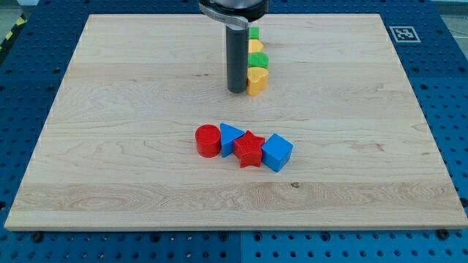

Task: Push the red circle into the blue trtiangle

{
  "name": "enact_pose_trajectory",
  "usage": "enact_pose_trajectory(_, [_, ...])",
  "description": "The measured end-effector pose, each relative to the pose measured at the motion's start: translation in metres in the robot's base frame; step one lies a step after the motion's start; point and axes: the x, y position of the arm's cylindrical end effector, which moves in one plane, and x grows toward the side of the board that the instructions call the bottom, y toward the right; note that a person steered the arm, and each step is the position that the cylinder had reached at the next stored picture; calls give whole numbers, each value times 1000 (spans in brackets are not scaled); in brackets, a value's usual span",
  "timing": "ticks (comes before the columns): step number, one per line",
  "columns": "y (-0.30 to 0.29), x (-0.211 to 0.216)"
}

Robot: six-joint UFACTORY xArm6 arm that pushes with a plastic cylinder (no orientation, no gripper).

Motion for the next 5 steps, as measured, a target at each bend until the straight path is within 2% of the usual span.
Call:
enact_pose_trajectory(1, [-10,13])
enact_pose_trajectory(2, [-59,48])
enact_pose_trajectory(3, [-77,70])
enact_pose_trajectory(5, [-84,113])
